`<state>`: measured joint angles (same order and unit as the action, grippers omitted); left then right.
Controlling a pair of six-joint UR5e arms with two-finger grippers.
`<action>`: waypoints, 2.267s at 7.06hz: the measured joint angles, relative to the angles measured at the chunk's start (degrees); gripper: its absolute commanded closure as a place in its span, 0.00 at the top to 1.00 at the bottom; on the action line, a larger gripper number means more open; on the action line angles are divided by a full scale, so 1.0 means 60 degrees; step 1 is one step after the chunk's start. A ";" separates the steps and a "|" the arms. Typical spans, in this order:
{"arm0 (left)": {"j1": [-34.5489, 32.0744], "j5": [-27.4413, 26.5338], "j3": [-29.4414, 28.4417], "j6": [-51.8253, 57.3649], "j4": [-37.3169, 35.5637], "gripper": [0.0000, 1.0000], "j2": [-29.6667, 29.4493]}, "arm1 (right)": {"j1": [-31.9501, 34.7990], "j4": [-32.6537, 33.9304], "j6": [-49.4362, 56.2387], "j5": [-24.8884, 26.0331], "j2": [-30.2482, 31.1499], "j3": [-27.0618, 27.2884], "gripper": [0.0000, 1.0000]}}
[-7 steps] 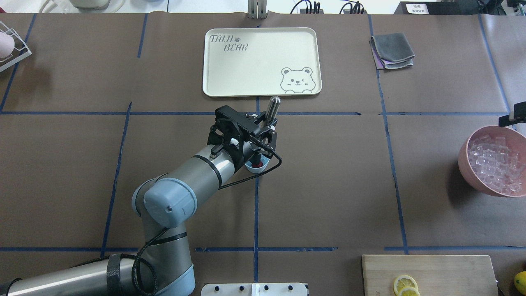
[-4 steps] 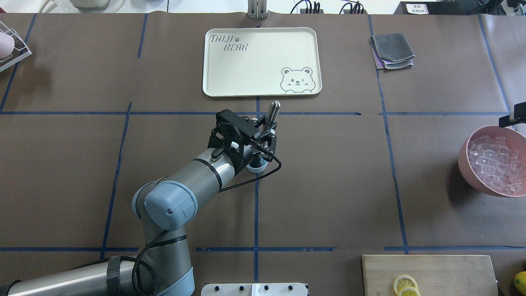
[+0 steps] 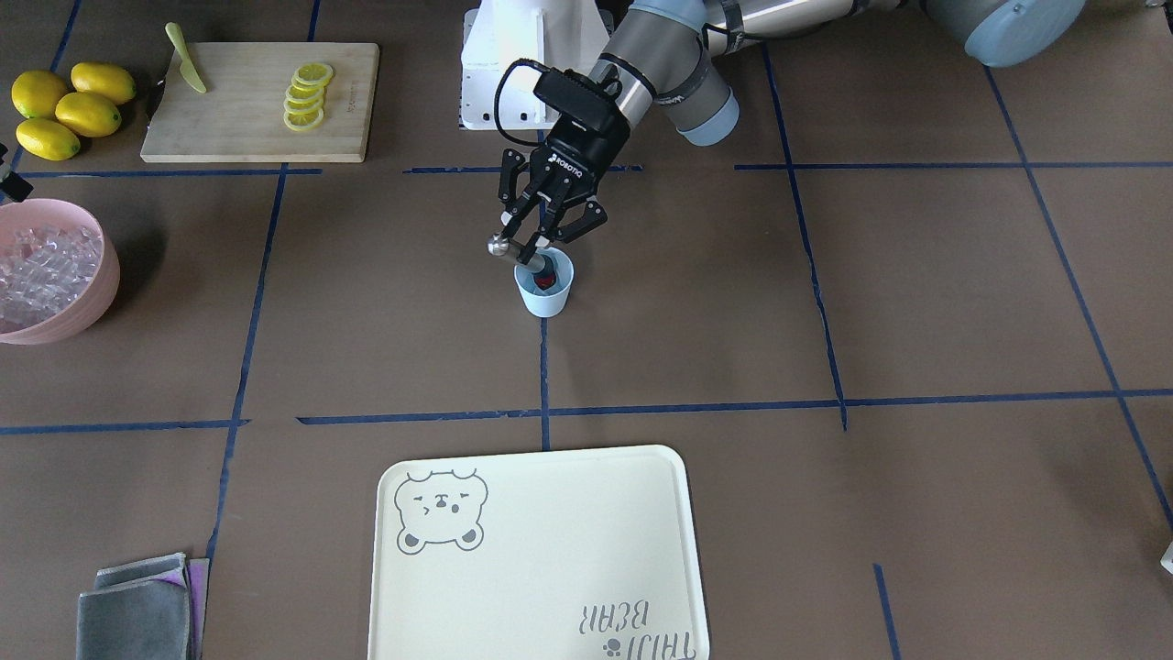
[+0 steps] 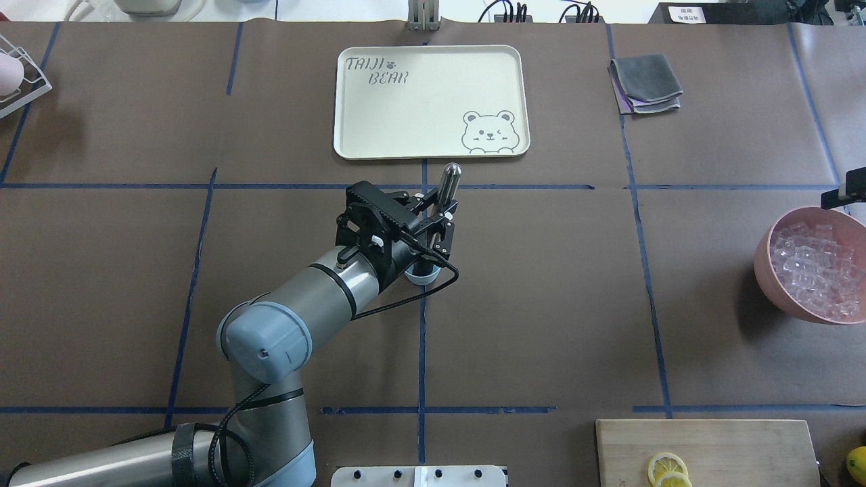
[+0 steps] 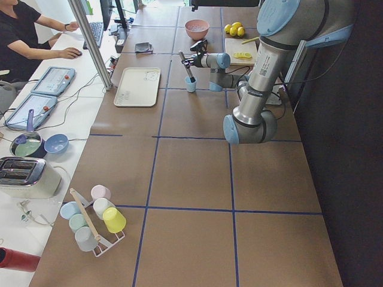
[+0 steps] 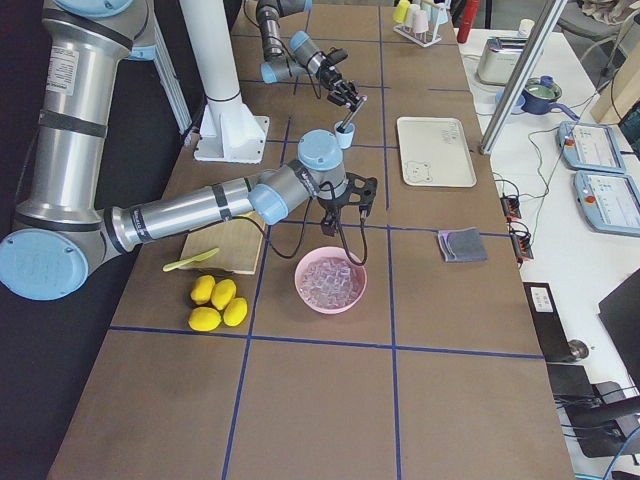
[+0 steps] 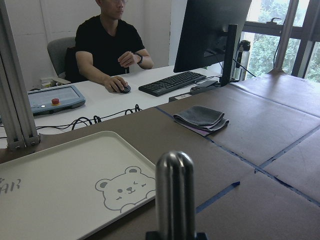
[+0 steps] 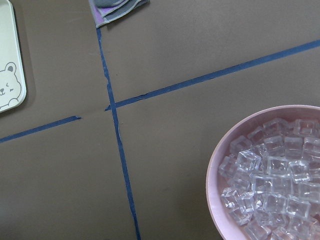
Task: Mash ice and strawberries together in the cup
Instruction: 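Press the muddler down onto the ice and strawberry with the left gripper, then lift the muddler up out of the cup with the left gripper, then carry the muddler with the left gripper back toward its starting spot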
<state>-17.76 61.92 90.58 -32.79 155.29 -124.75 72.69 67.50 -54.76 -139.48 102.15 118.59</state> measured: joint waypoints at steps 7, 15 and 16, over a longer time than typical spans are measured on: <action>-0.0989 0.0035 0.1532 -0.0026 0.0403 0.00 0.1032 | 0.0000 0.0000 -0.0003 0.0000 0.0071 0.0033 1.00; -0.5981 0.6139 0.2969 -0.0039 -0.5344 0.01 0.4398 | 0.0000 -0.0004 0.0007 0.0053 0.0176 0.0009 1.00; -0.6356 0.6778 0.3089 -0.0024 -0.6631 0.01 0.4646 | 0.0008 -0.0010 0.0041 0.0065 0.0182 -0.0007 1.00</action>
<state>-55.89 102.59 109.11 -32.94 115.50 -96.87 72.74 67.44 -54.52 -139.09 103.24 118.55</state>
